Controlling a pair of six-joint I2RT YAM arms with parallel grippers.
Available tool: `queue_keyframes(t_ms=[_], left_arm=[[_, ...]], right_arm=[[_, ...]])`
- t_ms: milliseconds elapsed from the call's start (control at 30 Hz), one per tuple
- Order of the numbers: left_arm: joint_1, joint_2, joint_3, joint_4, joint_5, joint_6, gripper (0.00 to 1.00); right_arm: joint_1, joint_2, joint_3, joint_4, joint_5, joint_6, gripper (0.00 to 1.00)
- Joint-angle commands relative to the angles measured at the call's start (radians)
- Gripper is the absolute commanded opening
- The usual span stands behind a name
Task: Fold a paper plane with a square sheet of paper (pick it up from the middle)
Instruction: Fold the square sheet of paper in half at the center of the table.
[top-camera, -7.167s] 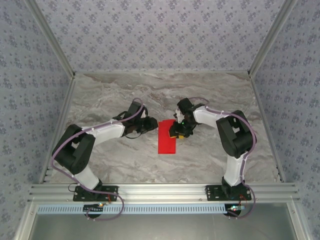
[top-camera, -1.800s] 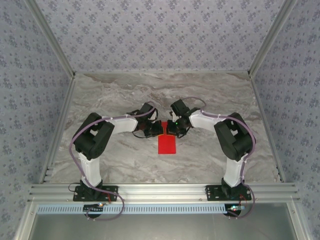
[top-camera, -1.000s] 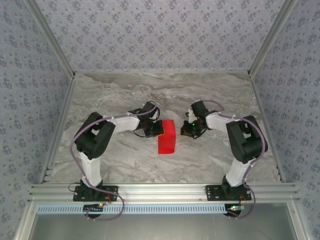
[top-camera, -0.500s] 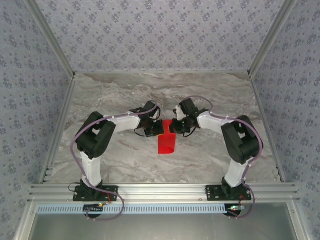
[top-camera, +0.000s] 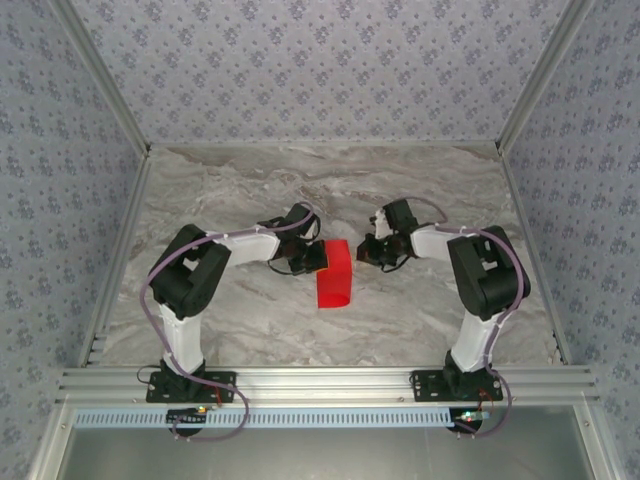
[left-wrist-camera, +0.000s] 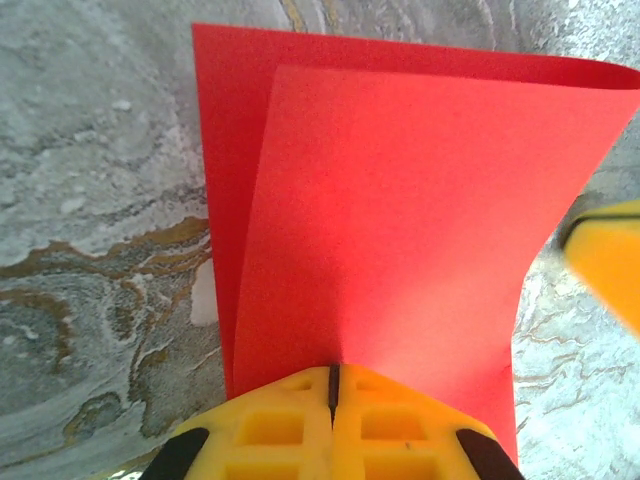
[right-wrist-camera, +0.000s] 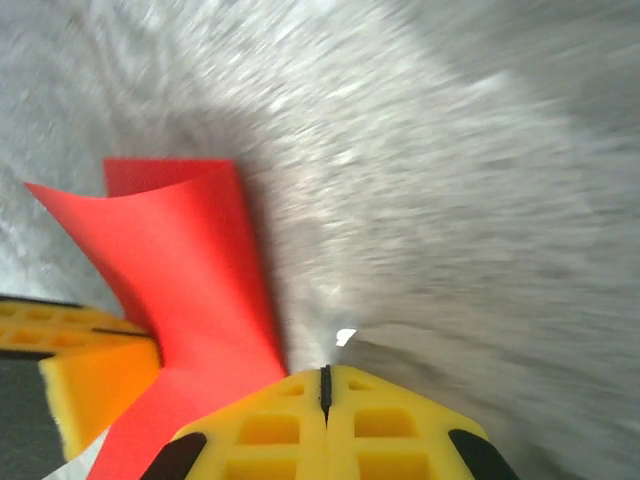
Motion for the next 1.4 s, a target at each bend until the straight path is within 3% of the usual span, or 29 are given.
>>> queue_keyframes(t_ms=[0,167,367,733,900,1133,1367], left_arm=[[-0.005,0.117,-0.1,-0.219,-0.174,-0.008,0.0],[-0.006,0.122,-0.097,-0.215,-0.173,-0.011,0.0],[-0.005,0.122,-0.097,-0.22,-0.173,-0.008,0.0],[-0.005,0.121,-0.117,-0.214,-0.174,-0.009,0.0],[-0.006,0.118,-0.117,-0.213,-0.175,-0.006,0.0],[-0.005,0.116,-0.11,-0.215,-0.177,-0.005,0.0],[-0.007,0.122,-0.108,-0.215,-0.177,-0.006,0.0]], right_arm=[[0.028,-0.087,0.003,-0.036,0.059,-0.019,0.0],[0.128,-0.046,0.059,-0.013,0.015,0.003,0.0],[0.147,0.072,0.114,0.032,-0.008,0.042,0.0],[-0.006,0.163,0.149,0.03,0.046,0.025,0.0],[-0.065,0.12,0.169,0.009,0.034,0.015,0.0],[0.03,0.012,0.14,0.009,-0.001,0.034,0.0],[0.125,0.114,0.207,0.007,0.007,0.066,0.0]])
